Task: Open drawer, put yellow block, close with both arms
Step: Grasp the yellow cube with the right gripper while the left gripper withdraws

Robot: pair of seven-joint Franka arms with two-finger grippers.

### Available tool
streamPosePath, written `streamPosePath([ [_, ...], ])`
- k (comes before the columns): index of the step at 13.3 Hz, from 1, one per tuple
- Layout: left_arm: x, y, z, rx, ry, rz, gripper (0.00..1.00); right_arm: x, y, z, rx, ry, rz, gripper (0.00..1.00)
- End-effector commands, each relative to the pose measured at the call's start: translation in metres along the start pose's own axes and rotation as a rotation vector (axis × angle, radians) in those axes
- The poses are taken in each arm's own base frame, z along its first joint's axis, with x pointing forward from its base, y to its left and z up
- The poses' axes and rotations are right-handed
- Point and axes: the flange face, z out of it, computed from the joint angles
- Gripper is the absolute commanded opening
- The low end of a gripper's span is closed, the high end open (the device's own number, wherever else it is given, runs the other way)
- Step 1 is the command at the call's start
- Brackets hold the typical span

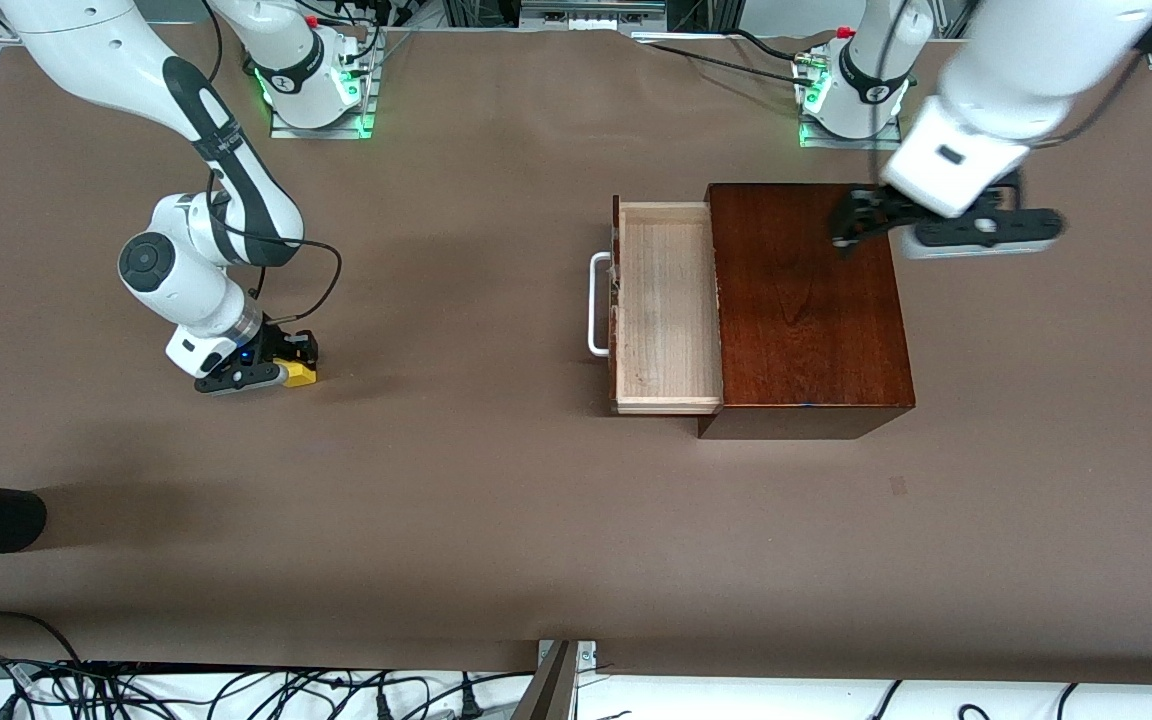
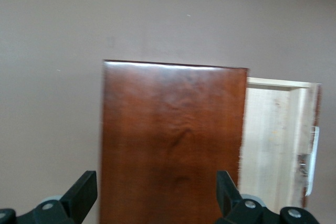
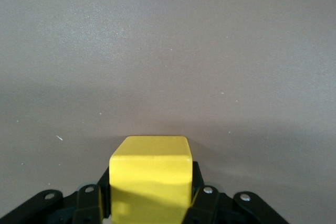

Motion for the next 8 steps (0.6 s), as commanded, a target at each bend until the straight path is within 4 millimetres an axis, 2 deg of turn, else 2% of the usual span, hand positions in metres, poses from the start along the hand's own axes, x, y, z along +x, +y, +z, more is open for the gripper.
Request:
streamPosePath([
  [1,0.003,-0.058,-0.006,-0.048,-0.028,0.03,1.0,0.003,0.002,0.0,-0.002,0.01,-0.025,0.0],
  [3,0.007,-0.081,-0.009,-0.049,-0.055,0.021,1.0,0.005,0.002,-0.006,-0.003,0.012,-0.029,0.0],
  [4,0.007,-0.086,-0.01,-0.043,-0.054,0.012,1.0,0.013,0.002,-0.018,-0.003,0.004,-0.03,0.0],
  [5,0.008,-0.09,-0.01,-0.041,-0.055,0.007,1.0,0.023,0.003,-0.034,0.002,-0.031,-0.027,0.0],
  [6,0.01,-0.102,-0.01,-0.041,-0.055,-0.014,1.0,0.033,0.003,-0.056,0.005,-0.055,-0.026,0.0],
  [8,0.013,-0.111,-0.01,-0.043,-0.051,-0.007,1.0,0.048,0.002,-0.103,0.004,-0.066,-0.028,0.0],
])
